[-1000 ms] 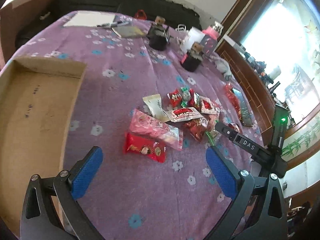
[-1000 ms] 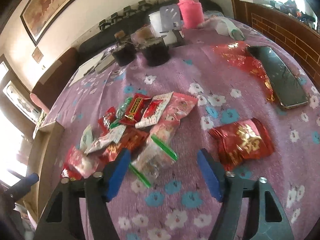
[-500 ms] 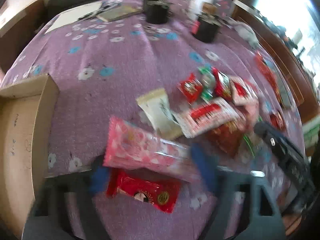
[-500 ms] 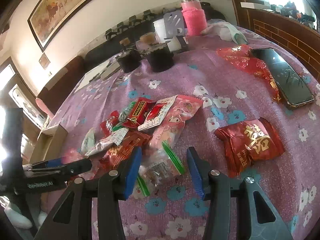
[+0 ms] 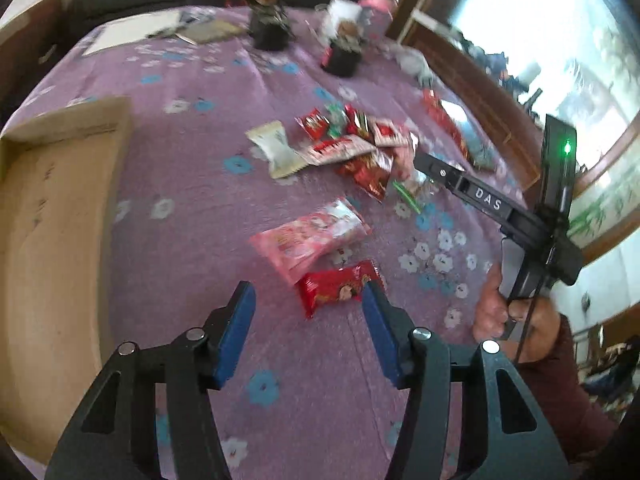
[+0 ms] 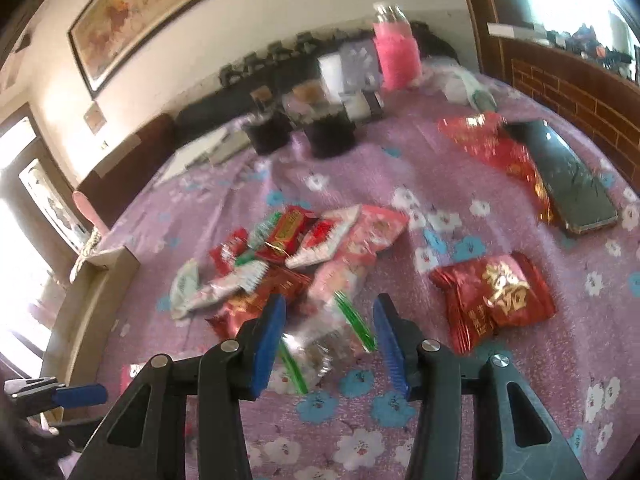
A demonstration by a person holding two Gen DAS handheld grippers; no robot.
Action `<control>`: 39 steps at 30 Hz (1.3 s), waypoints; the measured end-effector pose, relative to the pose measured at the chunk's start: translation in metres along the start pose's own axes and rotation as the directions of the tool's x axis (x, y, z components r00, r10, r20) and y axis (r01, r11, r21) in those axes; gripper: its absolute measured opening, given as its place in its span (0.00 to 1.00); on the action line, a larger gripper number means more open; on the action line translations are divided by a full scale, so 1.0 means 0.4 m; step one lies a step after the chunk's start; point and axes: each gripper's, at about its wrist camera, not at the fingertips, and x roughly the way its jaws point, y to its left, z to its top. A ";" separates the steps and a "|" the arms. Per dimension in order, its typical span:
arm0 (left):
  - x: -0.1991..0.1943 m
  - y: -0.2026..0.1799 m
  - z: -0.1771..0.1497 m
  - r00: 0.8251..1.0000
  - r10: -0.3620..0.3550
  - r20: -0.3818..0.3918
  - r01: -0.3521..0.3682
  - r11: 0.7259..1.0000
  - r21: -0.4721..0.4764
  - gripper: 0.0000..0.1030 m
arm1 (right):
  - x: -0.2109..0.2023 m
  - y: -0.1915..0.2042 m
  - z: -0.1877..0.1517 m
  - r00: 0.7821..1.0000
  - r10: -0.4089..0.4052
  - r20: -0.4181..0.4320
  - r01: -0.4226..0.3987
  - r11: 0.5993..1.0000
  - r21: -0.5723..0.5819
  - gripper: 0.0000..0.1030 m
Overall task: Organize snacks
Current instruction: 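Move both tools toward the snack pile and open the grippers, then grasp the pink cartoon bar with left tool while right tool grasps red candy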
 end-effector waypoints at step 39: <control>0.144 -0.165 0.086 0.994 -0.085 -0.062 0.099 0.958 0.270 0.53 | -0.199 0.058 -0.208 0.927 0.191 -0.323 -0.278 0.928 -0.250 0.18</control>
